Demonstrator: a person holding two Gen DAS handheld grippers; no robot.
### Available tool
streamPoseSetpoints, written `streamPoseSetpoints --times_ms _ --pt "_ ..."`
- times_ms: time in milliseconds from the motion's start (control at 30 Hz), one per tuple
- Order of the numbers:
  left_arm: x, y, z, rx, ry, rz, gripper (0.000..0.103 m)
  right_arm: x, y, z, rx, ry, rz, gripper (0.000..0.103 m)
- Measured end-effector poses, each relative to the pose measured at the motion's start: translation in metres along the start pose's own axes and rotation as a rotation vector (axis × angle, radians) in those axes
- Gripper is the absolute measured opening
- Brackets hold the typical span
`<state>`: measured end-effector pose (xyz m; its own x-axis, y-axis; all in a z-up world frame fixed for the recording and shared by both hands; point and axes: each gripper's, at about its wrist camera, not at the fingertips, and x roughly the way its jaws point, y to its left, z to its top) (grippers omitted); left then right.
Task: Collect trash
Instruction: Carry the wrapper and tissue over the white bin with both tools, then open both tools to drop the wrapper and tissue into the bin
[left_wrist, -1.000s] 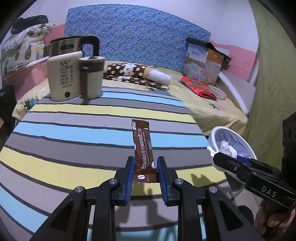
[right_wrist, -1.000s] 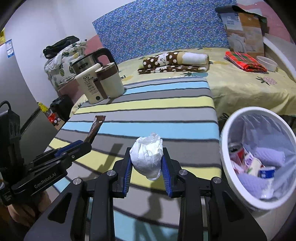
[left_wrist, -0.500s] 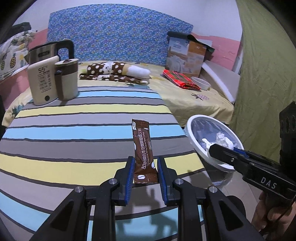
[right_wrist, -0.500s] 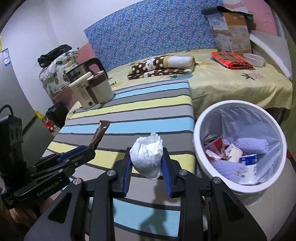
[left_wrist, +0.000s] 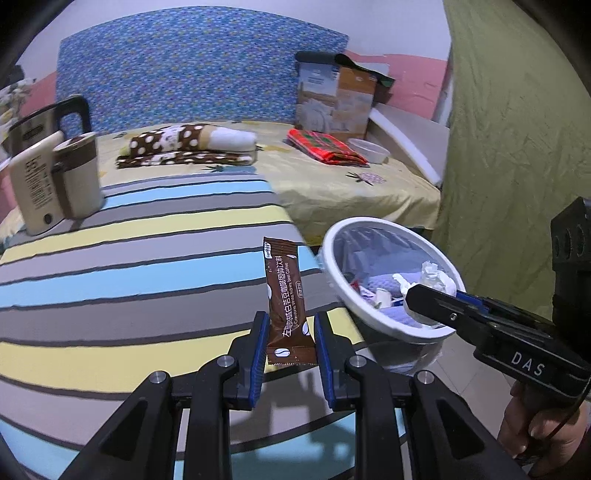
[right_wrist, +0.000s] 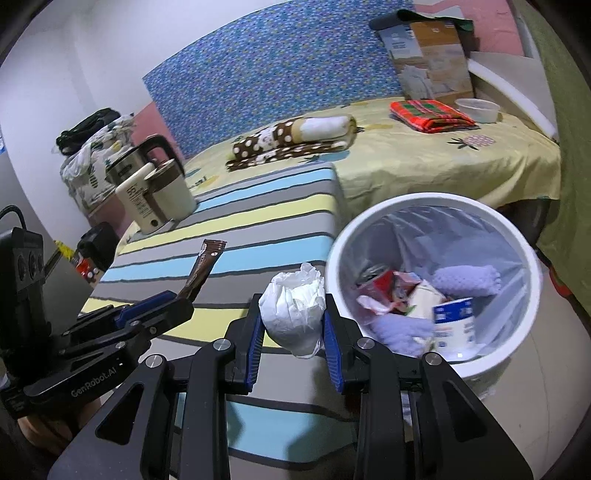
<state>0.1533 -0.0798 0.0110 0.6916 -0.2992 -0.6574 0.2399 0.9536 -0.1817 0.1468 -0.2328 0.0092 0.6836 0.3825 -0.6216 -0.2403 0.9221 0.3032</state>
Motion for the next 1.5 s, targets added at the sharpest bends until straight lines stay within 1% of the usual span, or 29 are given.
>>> streamPoseSetpoints --times_ms 333,500,700,867,967,1000,1033,1100,1300,1500 --pt "0.031 -0.045 0.021 0.078 0.006 -0.088 0.025 -0.013 -0.052 -0.001 0.082 -0.019 -0.096 0.032" --pt "0.052 -0.064 0.028 0.109 0.028 -0.128 0.025 -0.014 -0.072 -0.002 0.116 -0.015 -0.143 0.032" --pt "0.077 -0.079 0.033 0.130 0.060 -0.155 0.025 -0.008 -0.086 -0.004 0.142 0.010 -0.178 0.034" --pt "0.093 -0.085 0.038 0.135 0.074 -0.180 0.025 -0.002 -0.092 -0.003 0.147 0.030 -0.186 0.035" --pt "0.101 -0.085 0.041 0.136 0.075 -0.196 0.025 0.000 -0.095 -0.003 0.142 0.038 -0.195 0.037" --pt "0.103 -0.084 0.042 0.134 0.075 -0.199 0.026 0.001 -0.095 -0.003 0.140 0.038 -0.197 0.040" --pt "0.104 -0.084 0.042 0.130 0.074 -0.204 0.029 0.001 -0.095 -0.002 0.139 0.037 -0.198 0.044" --pt "0.105 -0.082 0.042 0.124 0.070 -0.208 0.034 0.000 -0.096 -0.002 0.137 0.035 -0.197 0.047" --pt "0.097 -0.075 0.040 0.108 0.058 -0.198 0.034 -0.005 -0.091 -0.001 0.121 0.025 -0.202 0.048" --pt "0.077 -0.069 0.032 0.100 0.043 -0.184 0.034 -0.016 -0.075 -0.002 0.098 0.011 -0.205 0.049"
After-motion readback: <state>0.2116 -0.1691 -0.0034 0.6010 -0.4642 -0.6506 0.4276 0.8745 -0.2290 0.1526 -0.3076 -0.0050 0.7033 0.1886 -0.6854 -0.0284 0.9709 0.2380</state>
